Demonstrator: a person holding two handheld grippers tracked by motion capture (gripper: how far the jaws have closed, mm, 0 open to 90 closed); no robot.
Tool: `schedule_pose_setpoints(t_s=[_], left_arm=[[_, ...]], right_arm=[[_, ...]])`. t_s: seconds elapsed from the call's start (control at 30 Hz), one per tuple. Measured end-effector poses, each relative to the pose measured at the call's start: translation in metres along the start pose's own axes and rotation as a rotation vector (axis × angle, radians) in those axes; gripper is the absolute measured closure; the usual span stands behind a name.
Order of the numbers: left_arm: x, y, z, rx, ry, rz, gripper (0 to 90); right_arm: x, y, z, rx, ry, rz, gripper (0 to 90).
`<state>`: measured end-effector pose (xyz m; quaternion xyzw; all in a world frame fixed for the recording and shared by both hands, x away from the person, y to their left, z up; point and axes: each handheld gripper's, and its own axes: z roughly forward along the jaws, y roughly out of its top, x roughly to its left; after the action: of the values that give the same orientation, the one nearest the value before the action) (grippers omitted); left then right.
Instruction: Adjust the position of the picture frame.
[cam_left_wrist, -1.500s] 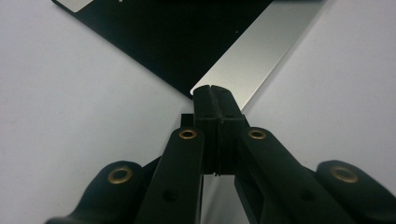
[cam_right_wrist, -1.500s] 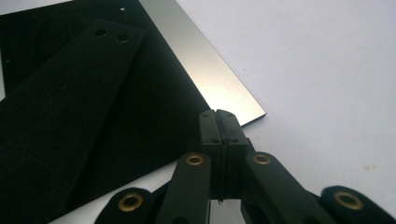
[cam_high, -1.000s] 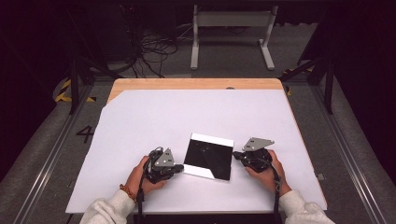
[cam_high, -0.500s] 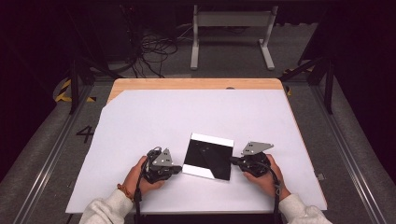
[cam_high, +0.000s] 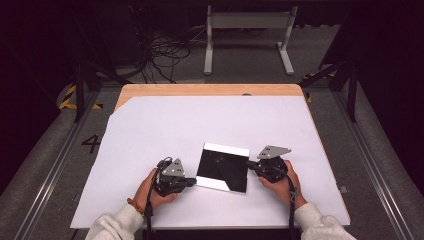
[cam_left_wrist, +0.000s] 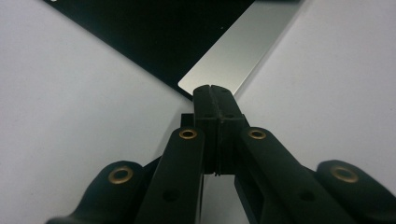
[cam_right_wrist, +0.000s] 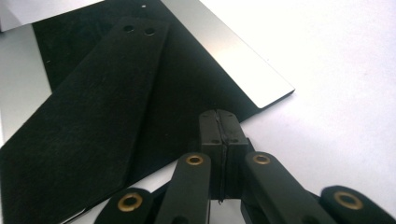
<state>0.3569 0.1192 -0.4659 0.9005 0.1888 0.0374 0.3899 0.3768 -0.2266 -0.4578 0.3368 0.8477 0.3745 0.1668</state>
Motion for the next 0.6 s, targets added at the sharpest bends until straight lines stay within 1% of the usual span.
schedule_pose_setpoints(t_s=[0.07, 0.13, 0.23, 0.3, 0.4, 0.43, 0.47, 0.5, 0.57, 0.6], left_arm=[[-0.001, 0.000, 0.001, -0.005, -0.001, -0.007, 90.0], [-0.002, 0.001, 0.002, -0.010, 0.002, 0.000, 90.0], [-0.003, 0.003, 0.003, 0.001, 0.015, 0.018, 90.0], [-0.004, 0.003, 0.004, -0.007, 0.015, 0.001, 90.0], [-0.004, 0.004, 0.005, -0.005, 0.022, 0.006, 90.0], [-0.005, 0.005, 0.005, -0.004, 0.023, 0.003, 90.0], [-0.006, 0.006, 0.006, -0.004, 0.032, 0.009, 89.9], [-0.006, 0.006, 0.006, -0.002, 0.033, 0.011, 90.0], [-0.006, 0.007, 0.006, 0.000, 0.035, 0.008, 90.0], [-0.006, 0.007, 0.007, 0.001, 0.034, 0.016, 90.0]], right_arm=[[-0.003, 0.001, 0.002, 0.000, 0.001, 0.009, 90.0], [-0.005, 0.003, 0.004, -0.004, -0.001, 0.016, 90.0], [-0.007, 0.006, 0.007, 0.000, -0.015, 0.013, 90.0], [-0.009, 0.008, 0.009, 0.000, -0.024, 0.013, 90.0], [-0.011, 0.010, 0.011, 0.001, -0.021, 0.021, 90.0], [-0.011, 0.011, 0.012, 0.004, -0.028, 0.018, 90.0], [-0.012, 0.013, 0.015, 0.004, -0.041, 0.013, 90.0], [-0.012, 0.014, 0.015, 0.004, -0.043, 0.012, 90.0], [-0.012, 0.014, 0.016, 0.000, -0.042, 0.015, 90.0], [-0.014, 0.014, 0.017, -0.004, -0.036, 0.024, 90.0]])
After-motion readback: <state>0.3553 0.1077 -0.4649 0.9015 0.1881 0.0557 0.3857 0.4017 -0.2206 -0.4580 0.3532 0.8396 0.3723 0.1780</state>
